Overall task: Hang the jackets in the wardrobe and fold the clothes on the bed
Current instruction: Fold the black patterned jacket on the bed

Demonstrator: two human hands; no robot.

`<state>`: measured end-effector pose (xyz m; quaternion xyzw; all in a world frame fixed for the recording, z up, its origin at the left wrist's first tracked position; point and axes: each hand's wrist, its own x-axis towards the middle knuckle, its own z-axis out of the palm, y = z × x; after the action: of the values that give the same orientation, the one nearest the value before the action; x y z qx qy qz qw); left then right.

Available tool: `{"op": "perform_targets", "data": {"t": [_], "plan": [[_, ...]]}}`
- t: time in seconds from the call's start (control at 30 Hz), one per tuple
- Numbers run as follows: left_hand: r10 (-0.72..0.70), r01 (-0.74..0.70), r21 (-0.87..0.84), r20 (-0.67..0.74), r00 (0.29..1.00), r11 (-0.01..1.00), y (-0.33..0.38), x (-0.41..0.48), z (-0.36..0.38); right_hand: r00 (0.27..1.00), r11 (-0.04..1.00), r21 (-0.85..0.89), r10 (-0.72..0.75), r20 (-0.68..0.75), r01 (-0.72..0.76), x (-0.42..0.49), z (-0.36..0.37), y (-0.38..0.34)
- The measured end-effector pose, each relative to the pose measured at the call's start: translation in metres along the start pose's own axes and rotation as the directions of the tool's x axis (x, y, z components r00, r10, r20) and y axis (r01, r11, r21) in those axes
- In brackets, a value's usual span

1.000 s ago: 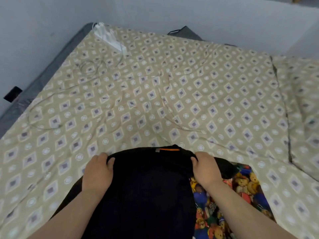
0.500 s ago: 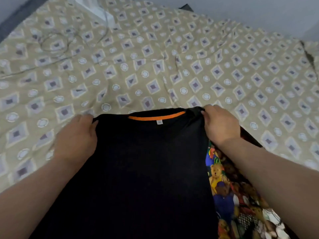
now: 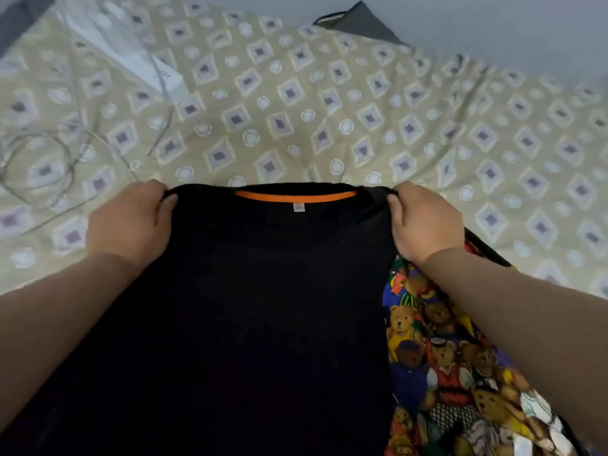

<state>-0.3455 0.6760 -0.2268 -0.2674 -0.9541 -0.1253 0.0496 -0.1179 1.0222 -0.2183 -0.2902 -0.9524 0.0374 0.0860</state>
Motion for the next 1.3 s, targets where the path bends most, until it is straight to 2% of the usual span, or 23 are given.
{"op": "perform_targets", "data": {"t": [0.1, 0.17, 0.27, 0.33, 0.4, 0.53, 0.63, 0.7, 0.77, 0.83, 0.87, 0.9, 0.93, 0.97, 1.0, 1.1, 1.17, 1.23, 1.3], "plan": [[-0.021, 0.020, 0.026, 0.061, 0.998, 0.999, 0.003, -0.003, -0.008, 0.995, 0.998, 0.045, 0.029, 0.099, -0.034, 0.000, -0.018, -0.015], [-0.037, 0.035, 0.033, 0.086, 0.996, 0.999, 0.008, -0.004, -0.007, 0.998, 0.995, 0.093, 0.016, 0.061, -0.021, -0.017, -0.038, -0.019], [-0.035, 0.030, 0.049, 0.102, 0.994, 0.998, 0.007, -0.002, -0.008, 1.000, 0.993, 0.113, -0.023, 0.014, 0.021, -0.115, -0.061, -0.025], [-0.051, 0.046, 0.042, 0.111, 0.993, 0.998, 0.008, -0.001, -0.009, 0.993, 0.988, 0.121, -0.102, 0.065, 0.093, -0.201, -0.062, -0.035], [-0.061, 0.057, 0.036, 0.111, 0.992, 0.998, 0.009, -0.002, -0.010, 0.973, 0.983, 0.062, -0.183, 0.138, 0.176, -0.250, -0.049, -0.039], [-0.047, 0.041, 0.054, 0.116, 0.992, 0.998, 0.011, -0.001, -0.011, 0.984, 0.990, 0.071, -0.131, 0.124, 0.123, -0.257, -0.041, -0.036], [-0.025, 0.020, 0.053, 0.096, 0.995, 0.998, 0.014, 0.001, -0.017, 0.970, 0.991, 0.080, -0.124, 0.207, 0.109, -0.265, -0.042, -0.036], [0.014, -0.013, 0.118, -0.013, 1.000, 0.993, 0.026, -0.007, -0.029, 0.963, 0.992, 0.079, -0.117, 0.242, 0.100, -0.267, -0.040, -0.038], [0.170, -0.147, 0.130, -0.184, 0.968, 0.981, 0.051, -0.026, -0.046, 0.960, 0.993, 0.086, -0.095, 0.264, 0.075, -0.266, -0.042, -0.039], [0.339, -0.350, -0.007, -0.225, 0.913, 0.937, 0.102, -0.072, -0.051, 0.963, 0.992, 0.113, -0.082, 0.256, 0.055, -0.266, -0.045, -0.038], [0.352, -0.381, -0.145, -0.190, 0.917, 0.913, 0.131, -0.104, -0.049, 0.964, 0.988, 0.146, -0.082, 0.253, 0.046, -0.266, -0.046, -0.038], [0.310, -0.330, -0.305, -0.112, 0.944, 0.894, 0.156, -0.139, -0.045, 0.967, 0.983, 0.180, -0.082, 0.241, 0.038, -0.267, -0.047, -0.038], [0.230, -0.209, -0.436, -0.005, 0.973, 0.875, 0.177, -0.172, -0.039, 0.976, 0.979, 0.204, -0.071, 0.207, 0.028, -0.268, -0.047, -0.038], [0.155, -0.085, -0.500, 0.100, 0.983, 0.862, 0.190, -0.203, -0.029, 0.984, 0.975, 0.224, -0.047, 0.174, 0.007, -0.268, -0.050, -0.036], [0.102, -0.007, -0.490, 0.167, 0.981, 0.872, 0.197, -0.225, -0.021, 0.989, 0.966, 0.256, -0.021, 0.148, -0.018, -0.269, -0.052, -0.036], [0.147, -0.087, -0.315, 0.171, 0.974, 0.945, 0.193, -0.241, -0.005, 0.996, 0.904, 0.421, 0.059, 0.065, -0.081, -0.272, -0.062, -0.039], [0.139, -0.082, -0.277, 0.195, 0.971, 0.957, 0.196, -0.236, -0.003, 0.991, 0.839, 0.535, 0.131, -0.022, -0.099, -0.286, -0.077, -0.028], [0.140, -0.093, -0.249, 0.179, 0.974, 0.964, 0.197, -0.233, 0.002, 0.971, 0.863, 0.501, 0.175, -0.161, -0.072, -0.310, -0.100, 0.001], [0.169, -0.137, -0.193, 0.157, 0.973, 0.971, 0.195, -0.234, 0.009, 0.943, 0.916, 0.358, 0.265, -0.202, -0.181, -0.342, -0.124, 0.045]]}}
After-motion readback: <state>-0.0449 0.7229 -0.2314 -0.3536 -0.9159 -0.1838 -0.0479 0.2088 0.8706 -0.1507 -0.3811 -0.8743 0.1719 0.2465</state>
